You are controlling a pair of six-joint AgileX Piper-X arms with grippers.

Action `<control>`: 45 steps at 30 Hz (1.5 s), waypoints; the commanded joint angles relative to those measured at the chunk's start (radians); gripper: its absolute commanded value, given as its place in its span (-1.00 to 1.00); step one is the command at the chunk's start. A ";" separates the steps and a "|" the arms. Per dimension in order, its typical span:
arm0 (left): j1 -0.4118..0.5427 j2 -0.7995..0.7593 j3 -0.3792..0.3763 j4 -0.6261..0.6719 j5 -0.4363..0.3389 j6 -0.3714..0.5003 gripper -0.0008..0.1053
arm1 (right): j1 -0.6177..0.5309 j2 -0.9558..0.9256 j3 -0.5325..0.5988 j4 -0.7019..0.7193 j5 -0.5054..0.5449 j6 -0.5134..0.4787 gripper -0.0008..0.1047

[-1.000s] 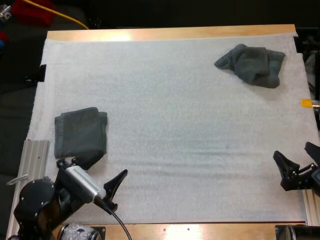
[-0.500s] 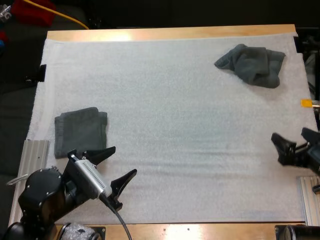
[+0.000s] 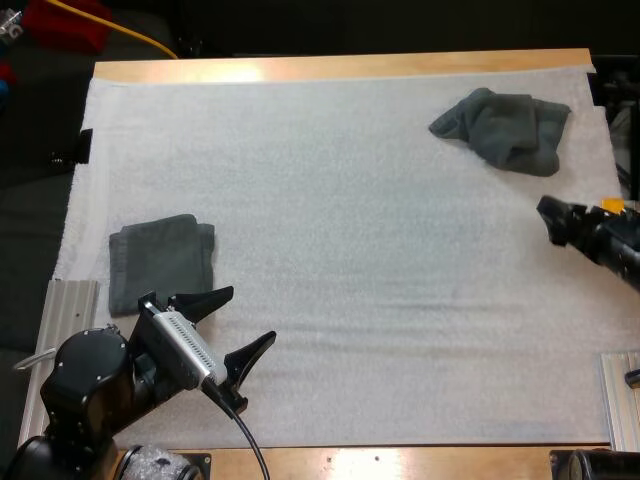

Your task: Pick towel from pile, fold and stack

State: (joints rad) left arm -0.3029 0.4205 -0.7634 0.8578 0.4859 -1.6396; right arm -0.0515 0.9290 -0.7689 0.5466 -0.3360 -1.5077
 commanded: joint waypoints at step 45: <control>-0.004 0.003 -0.008 0.004 -0.004 0.000 0.28 | 0.046 0.844 -0.264 -0.482 0.035 0.416 0.49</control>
State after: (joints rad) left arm -0.3029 0.4205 -0.7634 0.8660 0.4859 -1.6396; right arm -0.0073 1.7736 -1.0231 0.0840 -0.2941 -1.0950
